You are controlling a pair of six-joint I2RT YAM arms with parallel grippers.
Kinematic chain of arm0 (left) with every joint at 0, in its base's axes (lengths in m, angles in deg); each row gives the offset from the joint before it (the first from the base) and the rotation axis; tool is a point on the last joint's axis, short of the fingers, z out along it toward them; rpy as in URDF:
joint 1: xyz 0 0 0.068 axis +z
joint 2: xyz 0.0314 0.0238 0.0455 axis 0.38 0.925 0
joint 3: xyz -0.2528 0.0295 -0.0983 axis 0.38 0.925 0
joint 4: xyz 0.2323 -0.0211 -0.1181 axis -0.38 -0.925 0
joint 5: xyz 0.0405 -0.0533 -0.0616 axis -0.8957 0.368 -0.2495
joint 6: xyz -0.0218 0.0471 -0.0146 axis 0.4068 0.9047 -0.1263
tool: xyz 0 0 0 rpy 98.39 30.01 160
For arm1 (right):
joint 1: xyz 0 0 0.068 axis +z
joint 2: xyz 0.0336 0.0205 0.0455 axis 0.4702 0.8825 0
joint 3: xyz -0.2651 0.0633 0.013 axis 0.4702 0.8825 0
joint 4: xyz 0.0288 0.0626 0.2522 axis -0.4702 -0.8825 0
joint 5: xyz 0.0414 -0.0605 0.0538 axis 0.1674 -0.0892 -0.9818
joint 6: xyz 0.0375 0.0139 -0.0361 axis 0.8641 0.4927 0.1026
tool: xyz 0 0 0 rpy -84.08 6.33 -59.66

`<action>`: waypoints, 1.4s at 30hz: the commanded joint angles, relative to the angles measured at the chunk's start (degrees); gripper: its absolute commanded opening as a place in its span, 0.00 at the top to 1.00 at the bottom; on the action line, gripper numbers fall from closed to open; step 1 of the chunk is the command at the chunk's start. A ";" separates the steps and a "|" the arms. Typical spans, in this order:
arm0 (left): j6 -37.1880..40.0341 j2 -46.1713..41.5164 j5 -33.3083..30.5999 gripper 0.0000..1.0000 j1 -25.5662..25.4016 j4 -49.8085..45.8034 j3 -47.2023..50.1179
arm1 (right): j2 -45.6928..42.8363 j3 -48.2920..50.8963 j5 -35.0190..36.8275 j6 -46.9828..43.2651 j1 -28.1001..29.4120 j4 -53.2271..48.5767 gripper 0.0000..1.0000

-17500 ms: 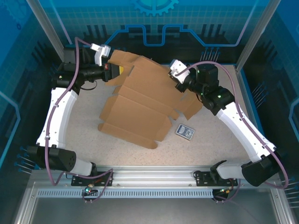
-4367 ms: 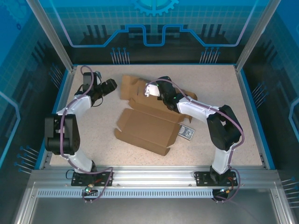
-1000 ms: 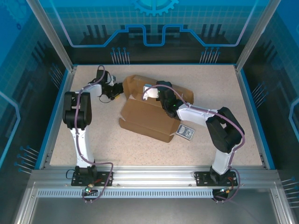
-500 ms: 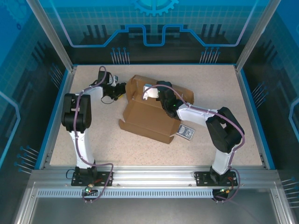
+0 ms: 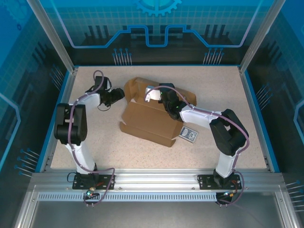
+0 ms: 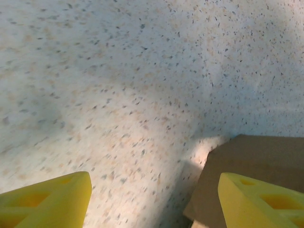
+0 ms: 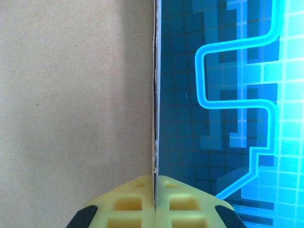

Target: Fold the paper box

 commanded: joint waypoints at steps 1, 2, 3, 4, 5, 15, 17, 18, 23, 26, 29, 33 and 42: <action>0.73 -5.79 0.45 0.29 0.08 1.40 4.50 | -3.86 -2.90 -2.19 4.57 -0.54 -5.61 1.00; 0.38 -6.82 1.22 0.29 -0.07 1.90 5.79 | -4.31 -3.27 -2.53 5.23 -0.62 -7.58 1.00; 0.02 -8.04 1.74 0.29 -0.42 2.45 7.36 | -4.75 -3.73 -3.05 5.97 -0.82 -9.12 1.00; -0.39 -8.99 1.89 0.30 -0.89 3.19 8.98 | -5.22 -4.35 -3.43 6.86 -0.97 -10.91 1.00; -0.83 -9.73 2.39 0.31 -1.34 3.96 10.33 | -5.60 -4.74 -3.80 7.44 -1.10 -12.02 1.00; -4.87 -10.87 10.15 0.54 -6.66 11.31 16.15 | -6.65 -7.68 -5.02 10.78 -2.26 -19.45 1.00; -5.13 -9.53 10.53 0.60 -7.22 11.61 16.15 | -6.75 -7.95 -5.23 11.27 -2.50 -20.17 1.00; -5.31 -9.13 10.59 0.62 -7.26 11.86 16.27 | -6.78 -7.95 -5.29 11.35 -2.62 -20.41 1.00; -5.37 -8.21 10.66 0.68 -7.37 13.21 17.39 | -6.69 -8.21 -5.53 11.71 -2.87 -20.95 1.00; -4.89 -8.66 10.67 0.69 -7.56 13.89 18.10 | -6.41 -8.54 -5.51 11.91 -2.95 -21.29 1.00; -4.41 -8.04 10.50 0.70 -7.57 13.49 18.20 | -6.54 -8.69 -5.55 12.39 -2.95 -21.30 1.00; -4.44 -5.99 9.41 0.71 -7.55 13.24 18.54 | -7.51 -8.69 -6.24 12.98 -3.04 -21.97 1.00; -5.04 -1.55 6.95 0.73 -6.83 14.74 19.31 | -12.23 -6.94 -12.80 16.75 -4.73 -25.80 1.00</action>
